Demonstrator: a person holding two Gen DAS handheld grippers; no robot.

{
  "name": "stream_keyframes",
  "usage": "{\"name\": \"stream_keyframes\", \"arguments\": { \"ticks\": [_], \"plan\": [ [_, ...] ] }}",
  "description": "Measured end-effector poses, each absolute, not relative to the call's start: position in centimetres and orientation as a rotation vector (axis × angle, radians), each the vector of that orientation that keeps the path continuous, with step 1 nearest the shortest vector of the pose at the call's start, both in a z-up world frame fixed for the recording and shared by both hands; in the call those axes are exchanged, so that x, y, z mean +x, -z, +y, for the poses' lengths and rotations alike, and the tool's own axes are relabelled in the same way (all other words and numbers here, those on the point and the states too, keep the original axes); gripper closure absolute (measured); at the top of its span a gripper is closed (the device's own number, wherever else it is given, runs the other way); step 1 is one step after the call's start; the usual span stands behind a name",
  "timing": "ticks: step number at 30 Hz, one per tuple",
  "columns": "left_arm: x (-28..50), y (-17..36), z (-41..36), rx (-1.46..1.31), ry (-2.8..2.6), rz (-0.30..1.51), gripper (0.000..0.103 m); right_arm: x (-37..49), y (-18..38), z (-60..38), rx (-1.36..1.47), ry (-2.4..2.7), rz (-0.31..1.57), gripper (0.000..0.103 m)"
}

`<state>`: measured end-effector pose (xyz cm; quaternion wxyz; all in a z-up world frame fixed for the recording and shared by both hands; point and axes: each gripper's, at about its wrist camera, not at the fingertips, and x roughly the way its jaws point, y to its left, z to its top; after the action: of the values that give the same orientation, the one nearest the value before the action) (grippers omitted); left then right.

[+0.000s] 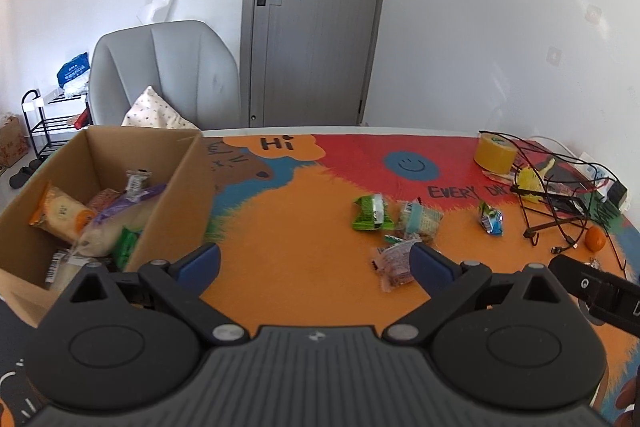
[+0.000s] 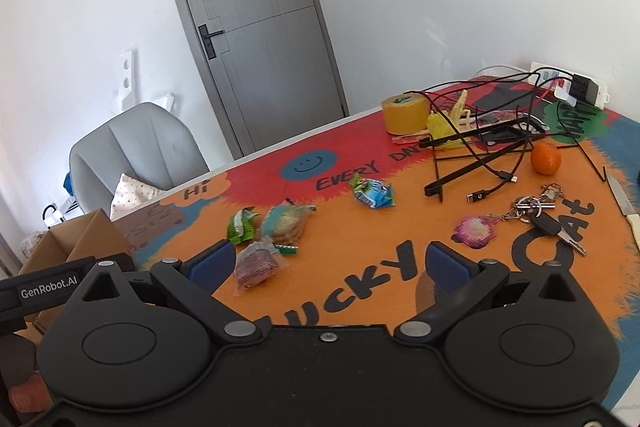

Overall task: Organize snacks
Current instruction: 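Move both tools back from the box toward the remaining snacks on the table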

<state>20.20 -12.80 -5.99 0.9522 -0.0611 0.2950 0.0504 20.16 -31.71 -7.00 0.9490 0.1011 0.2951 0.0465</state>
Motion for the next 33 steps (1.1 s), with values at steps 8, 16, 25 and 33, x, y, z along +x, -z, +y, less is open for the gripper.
{"name": "stream_keyframes", "arguments": {
  "ticks": [8,16,25,33],
  "plan": [
    [23.1,8.0,-15.1,-0.12,-0.089,0.647,0.003,22.4,8.6,-33.6,0.221,-0.074,0.618,0.0],
    [24.8,9.5,-17.6,-0.089,-0.058,0.664,0.003,24.2,10.0,-35.0,0.229,-0.074,0.645,0.0],
    [26.8,11.5,-18.7,-0.093,-0.088,0.701,0.004,25.9,11.4,-36.0,0.236,-0.076,0.67,0.001],
    [28.7,12.7,-19.5,-0.108,-0.092,0.717,0.005,27.7,11.8,-35.8,0.239,-0.095,0.672,0.002]
  ]
}}
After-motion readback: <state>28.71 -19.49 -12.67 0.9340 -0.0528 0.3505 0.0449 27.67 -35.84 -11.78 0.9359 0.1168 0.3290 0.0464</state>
